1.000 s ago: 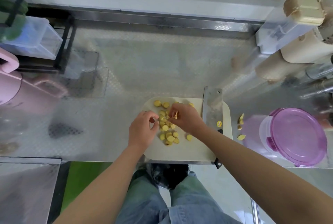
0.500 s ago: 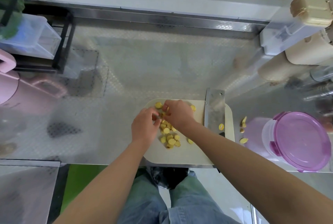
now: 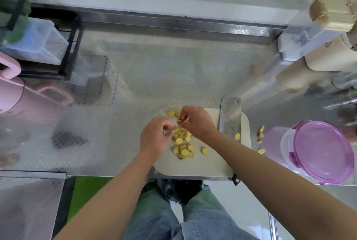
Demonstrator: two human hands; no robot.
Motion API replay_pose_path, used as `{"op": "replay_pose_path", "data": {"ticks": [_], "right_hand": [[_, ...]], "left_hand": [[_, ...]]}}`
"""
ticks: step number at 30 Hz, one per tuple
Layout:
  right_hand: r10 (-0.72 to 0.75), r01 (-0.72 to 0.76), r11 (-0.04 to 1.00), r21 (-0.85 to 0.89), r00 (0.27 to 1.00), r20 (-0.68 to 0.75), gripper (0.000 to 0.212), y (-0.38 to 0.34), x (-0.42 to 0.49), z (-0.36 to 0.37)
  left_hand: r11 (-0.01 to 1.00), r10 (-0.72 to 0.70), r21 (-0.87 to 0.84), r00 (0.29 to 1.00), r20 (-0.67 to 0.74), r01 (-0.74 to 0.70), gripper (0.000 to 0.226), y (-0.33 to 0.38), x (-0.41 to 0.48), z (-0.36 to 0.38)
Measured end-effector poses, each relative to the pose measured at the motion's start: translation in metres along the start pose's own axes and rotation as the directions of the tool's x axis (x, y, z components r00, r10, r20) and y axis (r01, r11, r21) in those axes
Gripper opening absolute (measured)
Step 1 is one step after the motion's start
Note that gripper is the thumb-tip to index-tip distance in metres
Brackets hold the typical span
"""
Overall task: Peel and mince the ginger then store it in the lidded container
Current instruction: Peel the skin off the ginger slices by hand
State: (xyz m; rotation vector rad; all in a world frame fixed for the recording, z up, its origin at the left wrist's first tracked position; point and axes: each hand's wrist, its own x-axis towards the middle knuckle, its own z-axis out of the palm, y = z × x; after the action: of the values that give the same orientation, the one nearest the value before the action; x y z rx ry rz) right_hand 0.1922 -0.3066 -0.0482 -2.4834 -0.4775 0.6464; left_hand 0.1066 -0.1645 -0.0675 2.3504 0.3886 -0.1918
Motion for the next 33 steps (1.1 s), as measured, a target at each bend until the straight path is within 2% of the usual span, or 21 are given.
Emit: {"op": "replay_pose_path", "data": {"ticks": [2, 5, 9, 13, 16, 22, 25, 27, 29, 31, 33], "right_hand": [[0.051, -0.05, 0.996, 0.077, 0.998, -0.02, 0.014, 0.01, -0.004, -0.005], [0.053, -0.055, 0.992, 0.113, 0.998, 0.027, 0.015, 0.02, -0.01, -0.006], [0.034, -0.044, 0.99, 0.137, 0.996, 0.078, 0.013, 0.019, -0.014, -0.001], [0.025, -0.043, 0.979, 0.197, 0.996, 0.09, 0.014, 0.008, -0.01, 0.004], [0.025, -0.037, 0.977, 0.21, 0.998, 0.061, 0.014, 0.003, -0.008, 0.003], [0.045, -0.049, 0.927, 0.373, 0.999, 0.018, 0.023, 0.012, -0.018, -0.005], [0.079, -0.088, 0.932, 0.352, 0.996, 0.041, 0.026, 0.022, -0.024, -0.011], [0.118, -0.125, 0.931, 0.344, 0.992, 0.042, 0.03, 0.03, -0.027, -0.016], [0.192, -0.175, 0.922, 0.344, 0.981, -0.015, 0.028, 0.04, -0.028, -0.021], [0.276, -0.229, 0.907, 0.353, 0.957, -0.089, 0.022, 0.049, -0.027, -0.028], [0.305, -0.243, 0.903, 0.354, 0.943, -0.13, 0.02, 0.056, -0.025, -0.035]], "left_hand": [[0.997, -0.045, 0.064, 0.999, 0.003, 0.045, 0.015, 0.006, 0.002, 0.0], [0.979, -0.11, 0.17, 0.994, 0.001, 0.108, 0.018, 0.013, 0.008, -0.001], [0.97, -0.083, 0.229, 0.997, -0.005, 0.082, 0.016, 0.016, 0.01, -0.003], [0.995, -0.096, -0.017, 0.995, 0.004, 0.096, 0.011, 0.012, 0.009, -0.004], [0.964, -0.139, -0.224, 0.989, 0.049, 0.147, 0.005, 0.012, 0.009, -0.005], [0.913, -0.111, -0.376, 0.983, 0.147, 0.159, 0.007, 0.013, 0.009, 0.0], [0.867, -0.104, -0.465, 0.978, 0.184, 0.179, 0.01, 0.024, 0.009, 0.009], [0.882, -0.079, -0.444, 0.978, 0.191, 0.158, 0.009, 0.031, 0.009, 0.014], [0.927, -0.057, -0.358, 0.986, 0.154, 0.109, 0.006, 0.037, 0.01, 0.016], [0.989, -0.007, -0.147, 0.999, 0.039, 0.013, 0.008, 0.041, 0.012, 0.016], [0.993, 0.09, 0.081, 0.994, -0.061, -0.085, 0.012, 0.046, 0.016, 0.016]]}}
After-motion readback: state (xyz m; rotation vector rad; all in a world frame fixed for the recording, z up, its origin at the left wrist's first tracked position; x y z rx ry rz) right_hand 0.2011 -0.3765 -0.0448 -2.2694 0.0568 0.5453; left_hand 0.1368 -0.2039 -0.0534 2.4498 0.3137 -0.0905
